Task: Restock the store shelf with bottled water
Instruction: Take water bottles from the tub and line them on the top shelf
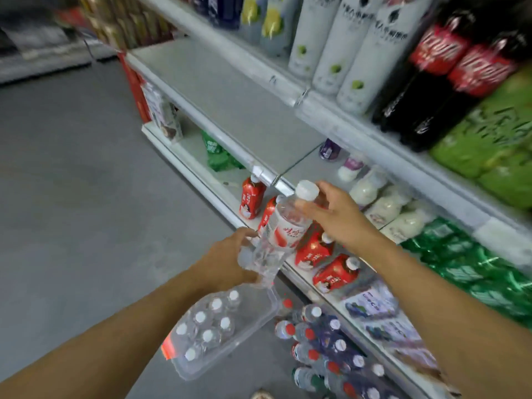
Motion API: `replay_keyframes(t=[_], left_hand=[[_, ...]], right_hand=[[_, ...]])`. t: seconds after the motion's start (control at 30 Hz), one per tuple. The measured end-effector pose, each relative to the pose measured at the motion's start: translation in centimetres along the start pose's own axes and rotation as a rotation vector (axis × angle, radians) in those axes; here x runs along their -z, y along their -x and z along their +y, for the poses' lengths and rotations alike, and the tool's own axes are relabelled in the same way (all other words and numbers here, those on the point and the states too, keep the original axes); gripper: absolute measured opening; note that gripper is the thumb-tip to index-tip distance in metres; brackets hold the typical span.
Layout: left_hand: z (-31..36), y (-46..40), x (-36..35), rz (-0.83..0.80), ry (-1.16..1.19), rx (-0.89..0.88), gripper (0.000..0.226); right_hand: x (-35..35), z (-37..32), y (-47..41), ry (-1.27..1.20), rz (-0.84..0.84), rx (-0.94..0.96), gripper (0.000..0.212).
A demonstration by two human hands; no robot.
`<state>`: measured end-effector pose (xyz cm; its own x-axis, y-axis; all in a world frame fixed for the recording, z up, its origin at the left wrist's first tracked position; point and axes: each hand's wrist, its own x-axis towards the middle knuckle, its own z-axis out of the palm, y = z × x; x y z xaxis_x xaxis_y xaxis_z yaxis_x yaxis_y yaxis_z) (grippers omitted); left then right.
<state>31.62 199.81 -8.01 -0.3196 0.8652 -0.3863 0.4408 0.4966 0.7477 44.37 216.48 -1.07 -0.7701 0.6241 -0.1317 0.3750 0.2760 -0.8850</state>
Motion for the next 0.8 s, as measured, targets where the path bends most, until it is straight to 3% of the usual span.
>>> replay_keyframes(t=[0.17,0.33,0.43,0.8], left_hand=[[7.6,2.8,4.4,0.074,0.146,-0.122,0.076],[15.0,5.3,7.3,0.193,0.226,-0.25,0.066],[18.9,6.9,8.8,0.269,0.223,-0.327,0.061],[34.5,11.0,12.2,0.169,0.185,-0.626,0.054]], right_hand=[[4.7,-10.2,1.2,-0.027,0.046,0.055,0.012],[8.7,-18.4,3.4,0.035,0.099,0.131,0.022],[10.8,-22.5,5.2,0.068,0.139,0.169,0.013],[21.6,-32.3,14.9,0.175,0.481,0.232,0.024]])
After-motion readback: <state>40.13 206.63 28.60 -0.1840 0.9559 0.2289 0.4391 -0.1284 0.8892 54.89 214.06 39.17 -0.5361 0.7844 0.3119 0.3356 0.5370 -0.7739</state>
